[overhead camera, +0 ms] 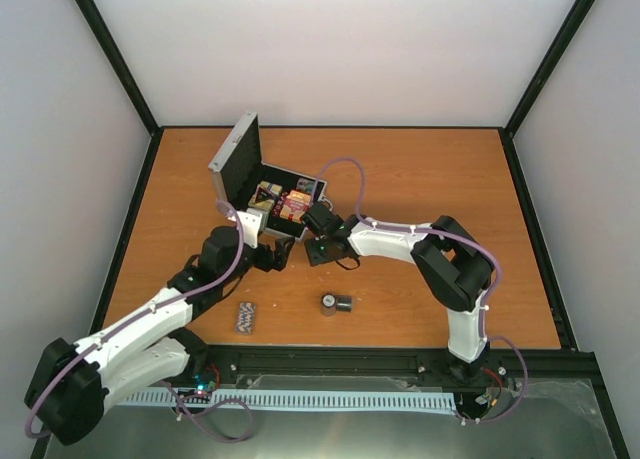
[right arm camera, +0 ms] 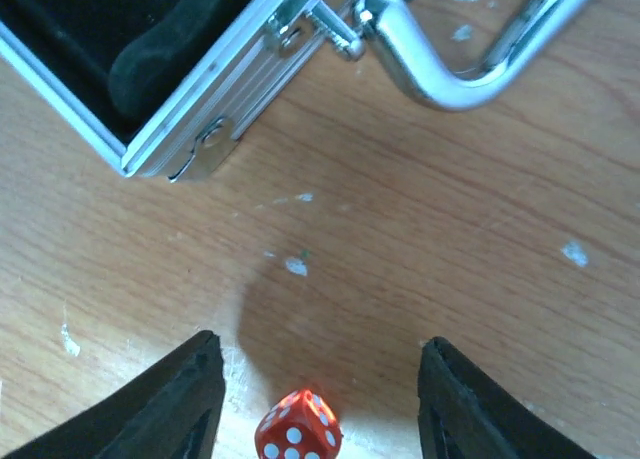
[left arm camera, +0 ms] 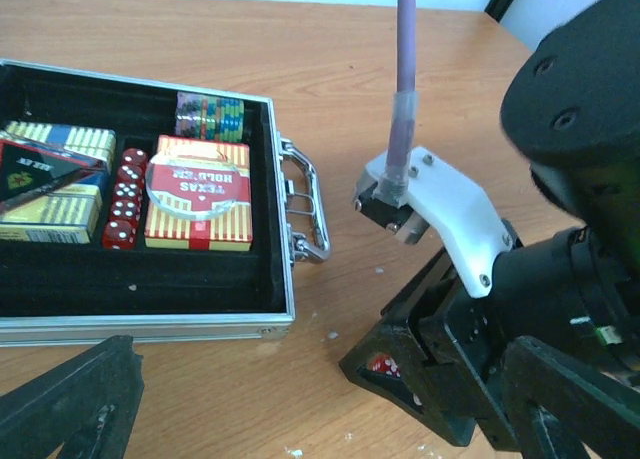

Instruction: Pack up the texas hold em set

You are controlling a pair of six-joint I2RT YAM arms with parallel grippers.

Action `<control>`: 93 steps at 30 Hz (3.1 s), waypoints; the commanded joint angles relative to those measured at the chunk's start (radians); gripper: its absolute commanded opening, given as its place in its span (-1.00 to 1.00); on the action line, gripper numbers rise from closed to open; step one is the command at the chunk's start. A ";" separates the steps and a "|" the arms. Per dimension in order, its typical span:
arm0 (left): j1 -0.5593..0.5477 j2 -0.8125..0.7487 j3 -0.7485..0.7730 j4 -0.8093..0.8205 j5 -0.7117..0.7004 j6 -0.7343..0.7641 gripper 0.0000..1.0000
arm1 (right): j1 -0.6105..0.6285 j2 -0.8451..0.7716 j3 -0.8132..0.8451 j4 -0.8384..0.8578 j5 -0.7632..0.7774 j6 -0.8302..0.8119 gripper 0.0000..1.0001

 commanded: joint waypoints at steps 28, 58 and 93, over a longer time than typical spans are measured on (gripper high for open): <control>-0.265 0.758 0.495 -0.274 -0.179 -0.026 0.33 | -0.354 -0.763 -0.463 0.136 0.026 -0.101 0.92; -0.267 0.875 0.564 -0.307 -0.160 -0.003 -0.48 | -0.381 -0.735 -0.503 0.218 -0.016 -0.090 0.87; -0.268 0.850 0.569 -0.320 -0.162 -0.012 -0.76 | -0.389 -0.746 -0.517 0.233 -0.035 -0.094 0.86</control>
